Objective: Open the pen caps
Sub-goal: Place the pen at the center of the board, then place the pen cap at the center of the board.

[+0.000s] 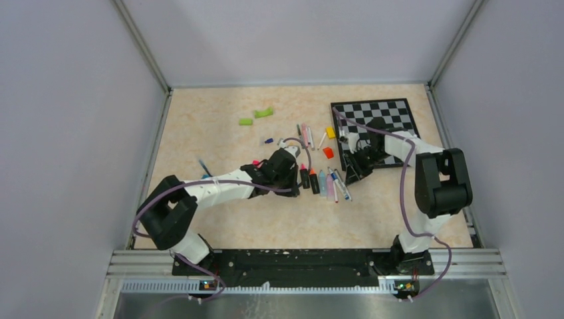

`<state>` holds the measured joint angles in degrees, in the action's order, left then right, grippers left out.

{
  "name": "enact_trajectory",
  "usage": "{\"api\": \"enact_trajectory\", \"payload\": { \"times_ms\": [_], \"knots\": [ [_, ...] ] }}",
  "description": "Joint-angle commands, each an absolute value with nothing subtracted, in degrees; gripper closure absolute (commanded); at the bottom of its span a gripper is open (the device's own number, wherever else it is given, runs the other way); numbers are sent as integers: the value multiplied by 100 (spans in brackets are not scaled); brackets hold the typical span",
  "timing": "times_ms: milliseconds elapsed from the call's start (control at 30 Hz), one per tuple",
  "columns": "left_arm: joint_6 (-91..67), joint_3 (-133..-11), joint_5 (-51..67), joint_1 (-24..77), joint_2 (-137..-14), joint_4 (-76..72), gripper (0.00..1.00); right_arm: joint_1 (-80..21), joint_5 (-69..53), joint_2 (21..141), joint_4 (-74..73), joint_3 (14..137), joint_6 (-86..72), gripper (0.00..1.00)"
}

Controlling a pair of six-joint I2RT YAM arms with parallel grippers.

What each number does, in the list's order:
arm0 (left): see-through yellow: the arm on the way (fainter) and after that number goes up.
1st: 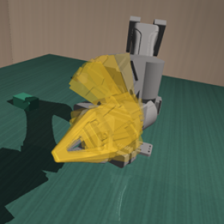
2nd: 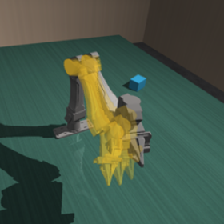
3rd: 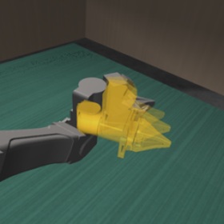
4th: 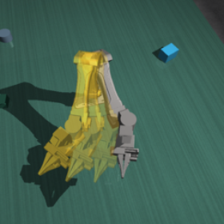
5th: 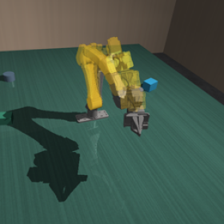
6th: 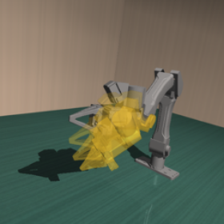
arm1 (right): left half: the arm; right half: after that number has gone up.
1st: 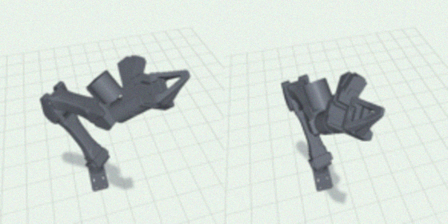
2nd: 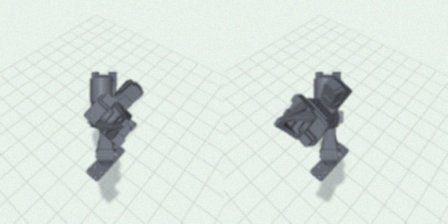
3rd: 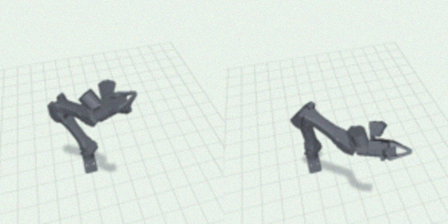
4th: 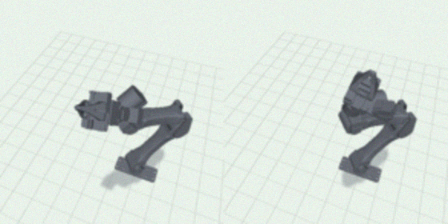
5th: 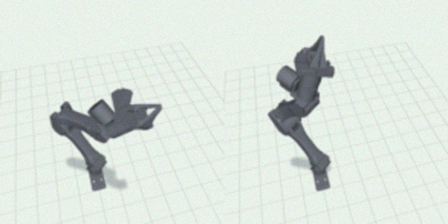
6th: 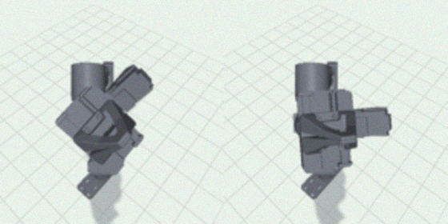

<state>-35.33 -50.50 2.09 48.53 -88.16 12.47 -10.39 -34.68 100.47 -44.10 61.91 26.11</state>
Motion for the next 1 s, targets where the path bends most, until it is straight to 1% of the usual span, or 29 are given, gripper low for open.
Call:
{"api": "enact_trajectory", "payload": {
  "times_ms": [0, 100, 167, 233, 400, 500, 567, 667, 967],
  "knots": [
    [-3434, -5522, 122, 4874, -8966, 1307, 100, -956, -3835, 9236, -4228, 6071, 2507, 70],
    [-3508, -5845, 53, 4882, -9191, 1577, 100, -615, -4678, 8793, -4173, 5785, 2570, 69],
    [-3614, -6100, -303, 4887, -9380, 1889, 100, -409, -5067, 8482, -4062, 5558, 2569, 68],
    [-3709, -6295, -482, 4888, -9590, 2124, 96, -282, -5286, 8218, -3874, 5312, 2524, 67],
    [-3731, -6565, -556, 4909, -9903, 2254, 94, -66, -5571, 7889, -3595, 4995, 2455, 65],
    [-3745, -6701, -596, 4930, -10058, 2374, 91, -21, -5720, 7876, -3570, 4971, 2444, 65],
    [-3743, -6742, -602, 4941, -10103, 2411, 88, 146, -5749, 7873, -3559, 4951, 2451, 65],
    [-3756, -6752, -589, 4948, -10112, 2417, 80, 160, -5789, 7883, -3557, 4932, 2452, 65],
    [-3770, -6762, -494, 4948, -10224, 2359, 72, 227, -5904, 7938, -3601, 4915, 2485, 65]
  ]
}}
